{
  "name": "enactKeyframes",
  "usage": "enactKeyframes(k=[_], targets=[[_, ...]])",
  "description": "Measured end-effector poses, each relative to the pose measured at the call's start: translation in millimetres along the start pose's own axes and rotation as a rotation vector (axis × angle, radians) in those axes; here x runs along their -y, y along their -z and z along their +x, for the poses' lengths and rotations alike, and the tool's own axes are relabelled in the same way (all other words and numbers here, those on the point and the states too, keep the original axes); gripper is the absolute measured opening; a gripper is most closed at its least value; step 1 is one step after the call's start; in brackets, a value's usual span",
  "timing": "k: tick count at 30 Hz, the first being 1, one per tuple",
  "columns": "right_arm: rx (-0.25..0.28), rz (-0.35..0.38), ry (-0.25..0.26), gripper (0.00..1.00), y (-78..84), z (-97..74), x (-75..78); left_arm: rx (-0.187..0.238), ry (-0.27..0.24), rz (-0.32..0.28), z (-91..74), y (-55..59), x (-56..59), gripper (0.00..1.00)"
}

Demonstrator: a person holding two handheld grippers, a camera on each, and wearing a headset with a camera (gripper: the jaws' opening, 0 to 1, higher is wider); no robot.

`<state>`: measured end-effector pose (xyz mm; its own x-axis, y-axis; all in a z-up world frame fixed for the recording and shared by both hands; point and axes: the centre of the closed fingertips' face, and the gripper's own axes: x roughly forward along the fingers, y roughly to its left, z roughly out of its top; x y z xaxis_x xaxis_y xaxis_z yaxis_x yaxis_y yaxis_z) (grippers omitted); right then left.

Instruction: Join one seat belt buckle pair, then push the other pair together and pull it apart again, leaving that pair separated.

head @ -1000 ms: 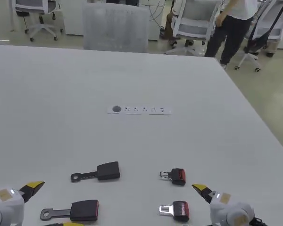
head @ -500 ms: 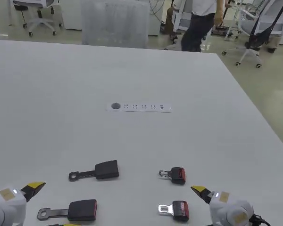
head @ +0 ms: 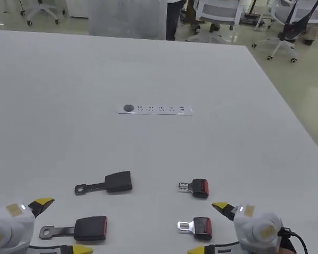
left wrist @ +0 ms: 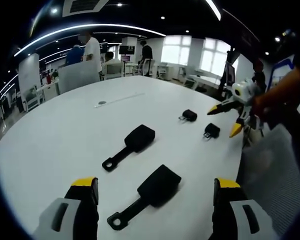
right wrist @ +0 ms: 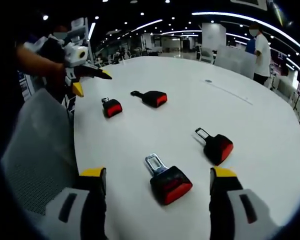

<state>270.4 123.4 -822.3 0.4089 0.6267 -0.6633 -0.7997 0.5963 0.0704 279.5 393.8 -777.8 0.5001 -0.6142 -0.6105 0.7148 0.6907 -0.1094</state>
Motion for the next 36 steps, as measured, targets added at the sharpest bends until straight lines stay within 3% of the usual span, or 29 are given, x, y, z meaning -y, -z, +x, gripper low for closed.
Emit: enactKeyframes(k=[12, 14, 23, 31, 33, 36], targets=[[-0.053, -0.001, -0.059, 0.83, 10.7, 8.1, 3.4, -0.047, 0.038, 0.074, 18.3, 13.0, -4.8, 0.85], [-0.064, -0.004, -0.070, 0.81, 12.1, 9.3, 4.1, -0.080, 0.053, 0.095, 23.1, 20.3, -4.5, 0.83], [-0.089, -0.010, -0.108, 0.78, 14.7, 14.0, 6.9, -0.116, 0.114, 0.112, 36.4, 28.7, -3.5, 0.75], [-0.125, -0.039, -0.147, 0.73, 19.8, 13.9, 9.2, -0.161, 0.148, 0.169, 47.1, 37.7, -4.8, 0.70], [-0.131, -0.046, -0.152, 0.72, 20.9, 14.7, 10.4, -0.199, 0.165, 0.201, 49.4, 46.5, -5.2, 0.69], [-0.153, -0.069, -0.169, 0.71, 23.1, 15.6, 10.4, -0.215, 0.187, 0.241, 52.1, 49.4, -3.5, 0.66]])
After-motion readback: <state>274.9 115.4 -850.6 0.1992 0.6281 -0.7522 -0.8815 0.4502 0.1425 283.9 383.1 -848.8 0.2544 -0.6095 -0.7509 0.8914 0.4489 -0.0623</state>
